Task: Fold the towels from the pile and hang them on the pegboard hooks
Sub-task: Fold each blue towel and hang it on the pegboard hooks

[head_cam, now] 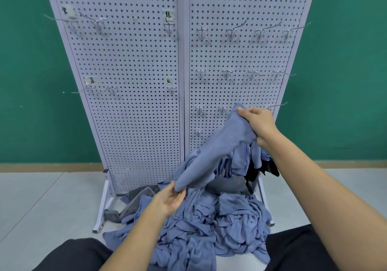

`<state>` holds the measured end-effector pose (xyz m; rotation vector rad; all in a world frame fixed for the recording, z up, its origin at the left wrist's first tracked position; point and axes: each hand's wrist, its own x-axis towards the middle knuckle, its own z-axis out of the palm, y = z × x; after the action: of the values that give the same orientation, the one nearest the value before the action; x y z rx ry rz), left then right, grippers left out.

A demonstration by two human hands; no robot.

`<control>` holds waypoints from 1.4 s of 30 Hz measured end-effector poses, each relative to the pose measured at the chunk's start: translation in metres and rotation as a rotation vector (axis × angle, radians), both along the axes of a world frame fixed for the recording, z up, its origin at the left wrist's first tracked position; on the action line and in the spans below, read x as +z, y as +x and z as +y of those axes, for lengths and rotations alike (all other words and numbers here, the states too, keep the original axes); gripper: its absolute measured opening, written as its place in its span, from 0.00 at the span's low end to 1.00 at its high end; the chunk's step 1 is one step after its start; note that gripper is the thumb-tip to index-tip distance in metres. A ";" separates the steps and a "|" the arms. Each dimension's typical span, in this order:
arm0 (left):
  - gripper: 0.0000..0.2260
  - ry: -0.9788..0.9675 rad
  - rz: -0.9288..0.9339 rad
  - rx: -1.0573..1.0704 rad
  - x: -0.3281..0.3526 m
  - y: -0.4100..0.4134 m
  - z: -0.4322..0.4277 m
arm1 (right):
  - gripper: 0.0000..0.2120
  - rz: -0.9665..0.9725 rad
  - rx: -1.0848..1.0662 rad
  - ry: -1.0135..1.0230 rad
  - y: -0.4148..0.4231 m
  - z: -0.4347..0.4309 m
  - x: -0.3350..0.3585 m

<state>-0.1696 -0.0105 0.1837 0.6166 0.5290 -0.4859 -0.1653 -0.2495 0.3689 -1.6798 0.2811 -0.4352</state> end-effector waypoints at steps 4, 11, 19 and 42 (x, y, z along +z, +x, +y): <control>0.09 0.151 0.084 -0.148 -0.014 -0.007 -0.001 | 0.14 0.035 0.036 0.019 0.006 0.018 -0.008; 0.35 0.058 0.008 -0.506 -0.014 -0.033 -0.029 | 0.10 0.036 0.152 -0.077 0.012 0.049 -0.012; 0.38 -0.418 -0.189 0.002 0.005 -0.027 -0.045 | 0.11 -0.029 0.164 0.090 -0.006 0.024 0.016; 0.16 0.723 -0.668 -0.111 0.051 0.056 0.062 | 0.16 0.130 0.324 -0.351 -0.008 -0.064 -0.100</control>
<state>-0.1137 0.0520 0.2352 1.4399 0.0087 -0.1527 -0.1734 -0.3135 0.2693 -2.0594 0.0222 -0.1356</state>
